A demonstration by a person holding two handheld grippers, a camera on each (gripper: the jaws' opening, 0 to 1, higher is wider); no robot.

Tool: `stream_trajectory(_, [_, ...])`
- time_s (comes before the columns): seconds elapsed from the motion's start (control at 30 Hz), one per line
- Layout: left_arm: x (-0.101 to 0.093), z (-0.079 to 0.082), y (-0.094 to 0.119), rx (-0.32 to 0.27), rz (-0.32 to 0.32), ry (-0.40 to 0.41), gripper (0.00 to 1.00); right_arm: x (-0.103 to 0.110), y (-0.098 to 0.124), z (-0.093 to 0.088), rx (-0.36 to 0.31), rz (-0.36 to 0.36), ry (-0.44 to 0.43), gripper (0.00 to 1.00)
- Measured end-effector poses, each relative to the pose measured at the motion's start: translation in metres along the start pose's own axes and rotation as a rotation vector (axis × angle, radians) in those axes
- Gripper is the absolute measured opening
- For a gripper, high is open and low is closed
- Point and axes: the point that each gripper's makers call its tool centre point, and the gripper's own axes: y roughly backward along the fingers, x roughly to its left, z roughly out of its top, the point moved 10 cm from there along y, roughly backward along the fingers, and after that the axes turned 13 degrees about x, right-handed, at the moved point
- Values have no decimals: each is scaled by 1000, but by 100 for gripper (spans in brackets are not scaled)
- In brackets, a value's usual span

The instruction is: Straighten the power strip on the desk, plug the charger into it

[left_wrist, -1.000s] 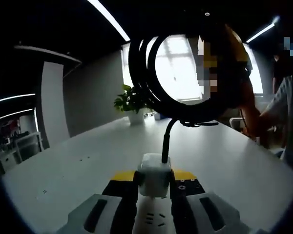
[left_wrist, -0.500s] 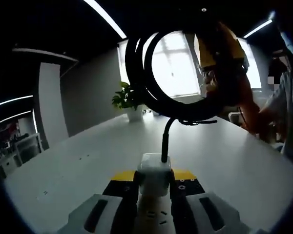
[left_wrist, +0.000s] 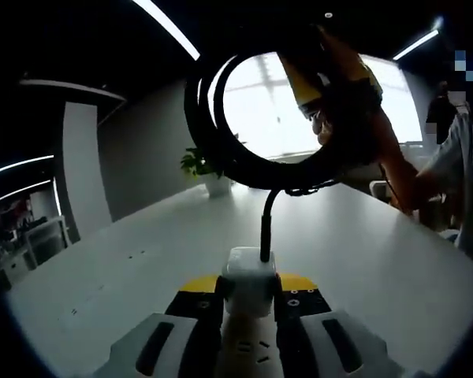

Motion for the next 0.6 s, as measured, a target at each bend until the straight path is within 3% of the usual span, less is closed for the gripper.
stream_trajectory(0.33, [-3, 0, 1, 6, 9, -15, 23, -3, -3, 1, 10, -49, 50, 19])
stream_trajectory(0.37, [-4, 0, 1, 8, 10, -17, 23, -4, -2, 1, 10, -69, 77, 22])
stream_trajectory(0.5, [-6, 0, 2, 18, 11, -29, 23, -5, 2, 4, 0, -128, 109, 52])
stream_trajectory(0.6, [-5, -1, 3, 10, 8, -12, 23, -7, 6, 5, -5, -138, 115, 54])
